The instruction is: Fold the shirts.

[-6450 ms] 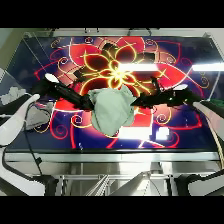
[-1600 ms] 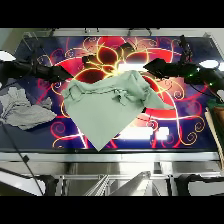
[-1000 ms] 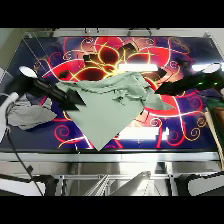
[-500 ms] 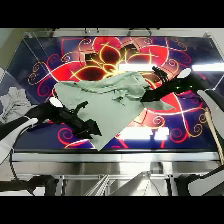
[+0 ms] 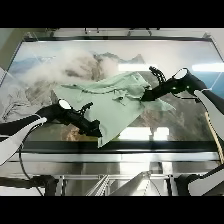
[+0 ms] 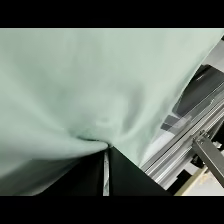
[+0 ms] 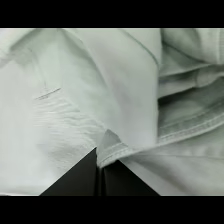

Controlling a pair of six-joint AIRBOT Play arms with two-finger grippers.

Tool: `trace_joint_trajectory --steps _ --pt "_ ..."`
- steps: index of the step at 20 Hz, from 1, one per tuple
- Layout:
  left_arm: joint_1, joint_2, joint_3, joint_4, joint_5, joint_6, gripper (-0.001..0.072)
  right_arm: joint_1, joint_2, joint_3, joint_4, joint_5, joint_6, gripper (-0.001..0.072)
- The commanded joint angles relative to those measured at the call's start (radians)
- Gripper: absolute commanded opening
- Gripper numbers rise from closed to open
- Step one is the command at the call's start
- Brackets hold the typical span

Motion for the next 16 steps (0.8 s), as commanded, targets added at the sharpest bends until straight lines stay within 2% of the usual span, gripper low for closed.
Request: trace_joint_trajectory --steps 1,6,8,10,13,16 --pt "0.001 -0.030 0.119 0.003 -0.076 0.009 0.0017 -0.004 0.022 0.005 0.031 0.024 0.001 0.0010" --pt "0.114 0.137 0.325 0.001 -0.188 0.014 0.0019 -0.117 0.231 0.034 0.036 0.063 0.040 0.0009" --pt "0.210 0.245 0.409 -0.011 -0.248 0.010 0.0019 -0.214 0.364 0.044 0.119 0.063 0.055 0.0009" --pt "0.329 0.370 0.491 -0.041 -0.285 0.011 0.0019 -0.337 0.503 0.046 0.309 0.060 0.054 0.0009" --pt "0.546 0.557 0.620 -0.121 -0.294 0.019 0.0022 -0.531 0.690 0.046 0.724 0.058 0.035 0.0009" --pt "0.792 0.708 0.739 -0.292 -0.295 0.079 0.0022 -0.669 0.858 0.046 1.065 0.051 -0.003 0.0010"
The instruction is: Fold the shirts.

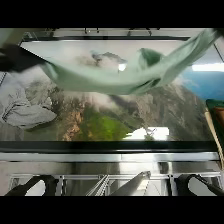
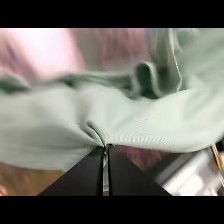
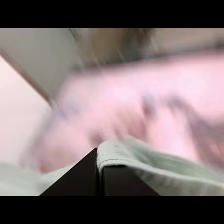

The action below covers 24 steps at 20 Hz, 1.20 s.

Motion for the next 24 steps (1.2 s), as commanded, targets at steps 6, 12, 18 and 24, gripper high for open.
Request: trace_joint_trajectory --steps 6,12,18,24 --pt "0.625 0.306 0.309 -0.338 0.043 0.101 0.0023 -0.215 0.454 0.001 0.480 -0.229 -0.179 0.0010" --pt "0.364 0.090 0.490 -0.215 -0.046 0.056 0.0022 -0.212 0.496 -0.007 0.237 -0.246 -0.121 0.0010" --pt "0.186 -0.177 0.416 -0.066 -0.097 0.037 0.0022 -0.020 0.277 -0.186 0.019 -0.184 -0.097 0.0010" --pt "0.087 -0.537 0.195 -0.064 -0.084 0.167 0.0022 0.320 -0.190 -0.322 0.006 -0.484 -0.294 0.0010"
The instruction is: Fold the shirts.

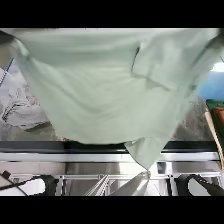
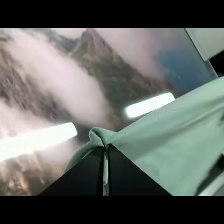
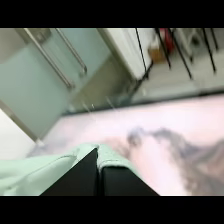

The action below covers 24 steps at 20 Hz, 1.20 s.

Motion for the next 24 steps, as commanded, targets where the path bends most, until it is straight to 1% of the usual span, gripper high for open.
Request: trace_joint_trajectory --steps 1,3,5,7,8,9,11,13,14,15,16,18,19,21,23,24 --pt "-0.052 -0.252 -0.089 0.021 0.042 0.072 0.0021 0.177 -0.308 -0.043 0.037 -0.205 -0.151 0.0011" --pt "-0.066 -0.416 -0.041 0.087 0.089 0.072 0.0021 0.213 -0.489 -0.028 0.206 -0.270 -0.279 0.0010" --pt "-0.080 -0.585 0.081 0.114 0.087 0.070 0.0021 0.211 -0.655 0.013 0.403 -0.246 -0.417 0.0010" --pt "-0.090 -0.715 0.205 0.114 0.098 0.051 0.0021 0.203 -0.774 0.071 0.512 -0.220 -0.455 0.0010" --pt "-0.091 -0.765 0.266 0.114 0.105 0.043 0.0021 0.196 -0.814 0.102 0.523 -0.219 -0.454 0.0010" --pt "-0.090 -0.796 0.304 0.114 0.122 0.042 0.0021 0.191 -0.849 0.140 0.522 -0.220 -0.454 0.0010" --pt "-0.088 -0.817 0.334 0.114 0.209 0.043 0.0022 0.175 -0.887 0.199 0.522 -0.201 -0.453 0.0010" --pt "-0.087 -0.816 0.333 0.114 0.260 0.085 0.0022 0.159 -0.895 0.227 0.521 -0.169 -0.454 0.0010" --pt "-0.088 -0.811 0.332 0.116 0.262 0.101 0.0022 0.147 -0.893 0.228 0.520 -0.134 -0.453 0.0010" --pt "-0.089 -0.802 0.332 0.119 0.252 0.122 0.0022 0.130 -0.892 0.228 0.504 -0.088 -0.441 0.0010" --pt "-0.089 -0.786 0.332 0.140 0.236 0.144 0.0022 0.111 -0.890 0.228 0.465 -0.048 -0.406 0.0010" --pt "-0.097 -0.747 0.332 0.194 0.199 0.180 0.0022 0.072 -0.889 0.228 0.358 0.014 -0.322 0.0010" --pt "-0.103 -0.729 0.332 0.220 0.168 0.193 0.0023 0.059 -0.889 0.228 0.292 0.047 -0.296 0.0010" --pt "-0.112 -0.711 0.332 0.264 0.089 0.202 0.0023 0.047 -0.889 0.228 0.159 0.076 -0.235 0.0010" --pt "-0.128 -0.706 0.307 0.305 0.025 0.203 0.0022 0.045 -0.889 0.227 0.061 0.085 -0.219 0.0010" --pt "-0.132 -0.697 0.267 0.329 0.026 0.214 0.0022 0.045 -0.889 0.227 0.040 0.087 -0.219 0.0010"
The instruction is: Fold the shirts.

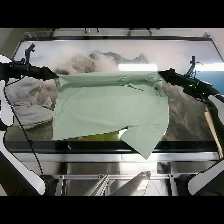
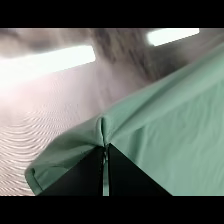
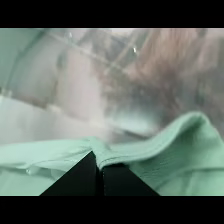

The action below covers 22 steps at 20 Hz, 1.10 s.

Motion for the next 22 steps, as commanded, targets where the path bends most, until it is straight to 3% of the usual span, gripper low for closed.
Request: trace_joint_trajectory --steps 1,4,8,13,18,19,20,21,22 --pt "-0.024 0.027 -0.082 0.104 -0.074 0.040 0.0022 -0.011 -0.001 0.002 -0.163 0.045 0.048 0.0010" --pt "-0.030 0.026 -0.120 0.233 -0.079 0.036 0.0022 -0.016 -0.001 0.002 -0.180 0.042 0.048 0.0010" --pt "-0.034 0.024 -0.097 0.242 -0.085 0.038 0.0022 -0.027 -0.001 0.002 -0.189 0.029 0.060 0.0010" --pt "-0.055 0.024 -0.065 0.248 -0.074 0.051 0.0021 -0.025 -0.002 0.002 -0.315 0.016 0.125 0.0011" --pt "-0.061 0.024 -0.066 0.249 -0.064 0.056 0.0023 -0.025 -0.002 0.002 -0.317 0.016 0.126 0.0020" --pt "-0.061 0.024 -0.066 0.249 -0.067 0.056 0.0099 -0.025 -0.002 0.002 -0.317 0.016 0.126 0.0171" --pt "-0.061 0.024 -0.066 0.249 -0.067 0.045 0.0322 -0.025 -0.002 0.002 -0.318 0.016 0.126 0.0394" --pt "-0.061 0.025 -0.066 0.249 -0.067 0.027 0.0451 -0.026 0.000 0.002 -0.318 0.019 0.126 0.0442" --pt "-0.061 0.027 -0.065 0.249 -0.068 0.013 0.0641 -0.029 0.006 0.002 -0.321 0.024 0.126 0.0442"
